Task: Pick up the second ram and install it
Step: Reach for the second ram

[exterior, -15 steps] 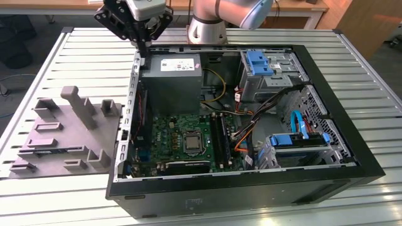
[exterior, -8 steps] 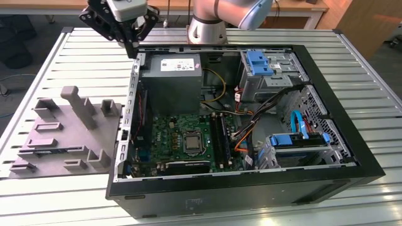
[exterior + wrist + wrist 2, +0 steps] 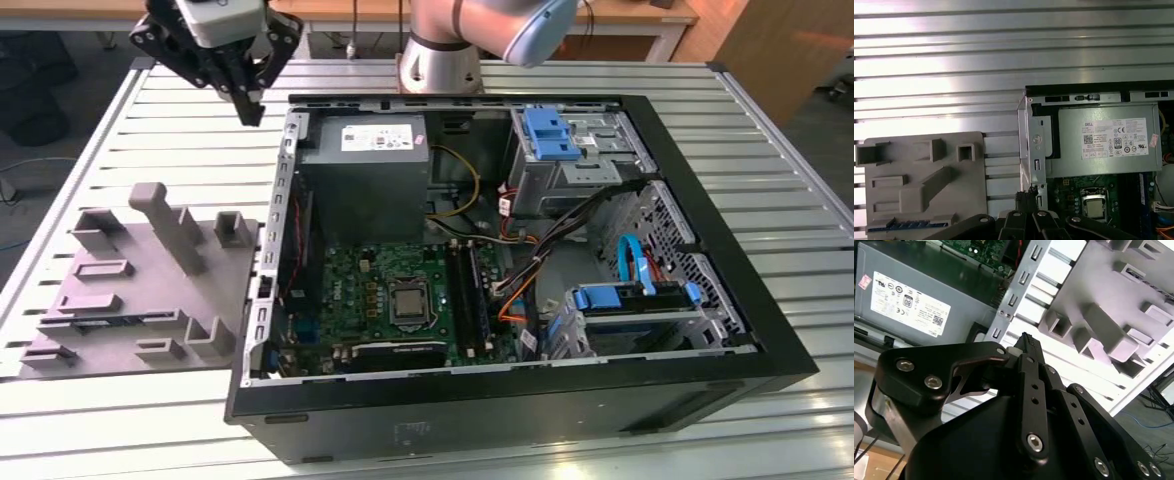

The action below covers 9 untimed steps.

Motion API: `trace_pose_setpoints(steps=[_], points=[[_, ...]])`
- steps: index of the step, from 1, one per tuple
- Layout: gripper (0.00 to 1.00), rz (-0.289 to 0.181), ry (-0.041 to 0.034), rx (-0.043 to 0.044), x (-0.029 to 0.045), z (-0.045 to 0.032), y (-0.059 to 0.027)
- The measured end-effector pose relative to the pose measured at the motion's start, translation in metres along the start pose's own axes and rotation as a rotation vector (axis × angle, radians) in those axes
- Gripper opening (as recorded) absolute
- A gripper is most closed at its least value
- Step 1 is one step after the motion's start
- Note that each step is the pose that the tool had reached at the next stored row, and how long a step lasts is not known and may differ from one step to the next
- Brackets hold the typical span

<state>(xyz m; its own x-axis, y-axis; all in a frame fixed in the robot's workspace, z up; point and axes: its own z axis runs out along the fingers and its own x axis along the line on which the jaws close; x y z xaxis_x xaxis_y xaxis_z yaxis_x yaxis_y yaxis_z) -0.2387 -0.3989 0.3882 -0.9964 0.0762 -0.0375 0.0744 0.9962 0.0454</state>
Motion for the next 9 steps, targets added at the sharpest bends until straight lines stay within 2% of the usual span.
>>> trace_pose_setpoints(steps=[9], points=[[0.11,0.000,-0.0053,-0.0003,0.0367,-0.0003,-0.0027]])
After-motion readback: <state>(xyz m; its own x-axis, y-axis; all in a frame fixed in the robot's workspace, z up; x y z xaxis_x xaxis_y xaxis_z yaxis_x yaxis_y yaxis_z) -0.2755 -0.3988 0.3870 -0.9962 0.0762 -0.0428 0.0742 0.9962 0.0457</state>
